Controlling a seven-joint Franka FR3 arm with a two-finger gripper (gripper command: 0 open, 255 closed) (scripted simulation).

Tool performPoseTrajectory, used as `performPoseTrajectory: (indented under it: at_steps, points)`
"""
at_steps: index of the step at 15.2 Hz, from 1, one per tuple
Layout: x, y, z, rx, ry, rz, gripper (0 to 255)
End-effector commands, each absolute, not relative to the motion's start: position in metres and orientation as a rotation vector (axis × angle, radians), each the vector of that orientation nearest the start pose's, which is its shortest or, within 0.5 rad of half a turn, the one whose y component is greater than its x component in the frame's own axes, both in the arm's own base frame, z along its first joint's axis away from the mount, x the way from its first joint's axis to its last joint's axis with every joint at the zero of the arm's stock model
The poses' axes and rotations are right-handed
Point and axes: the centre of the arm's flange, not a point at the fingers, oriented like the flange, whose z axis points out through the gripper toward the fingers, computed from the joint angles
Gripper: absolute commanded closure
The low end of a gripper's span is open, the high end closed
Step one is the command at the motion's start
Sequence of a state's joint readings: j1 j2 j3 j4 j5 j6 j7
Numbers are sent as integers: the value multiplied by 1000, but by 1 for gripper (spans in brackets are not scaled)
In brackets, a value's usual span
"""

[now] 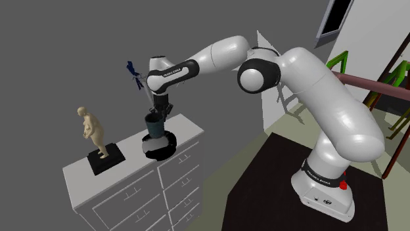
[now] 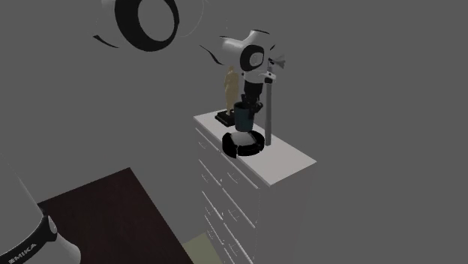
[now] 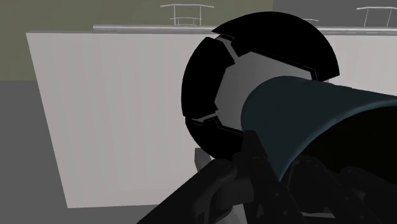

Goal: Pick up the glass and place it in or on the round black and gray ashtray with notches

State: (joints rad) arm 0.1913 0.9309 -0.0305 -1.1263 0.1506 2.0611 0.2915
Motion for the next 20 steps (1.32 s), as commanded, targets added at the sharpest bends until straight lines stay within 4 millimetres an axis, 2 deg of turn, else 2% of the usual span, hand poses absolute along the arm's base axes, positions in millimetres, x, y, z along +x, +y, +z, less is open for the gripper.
performPoseTrajectory:
  at_steps: [1,7,15,16,20]
  points:
    - [758,139,233,-3021,286,29,255]
    - [758,139,201,-3021,286,29,255]
    - [758,139,200,-3021,286,29,255]
    - [758,139,201,-3021,286,29,0]
    - [758,139,201,-3021,286,29,0]
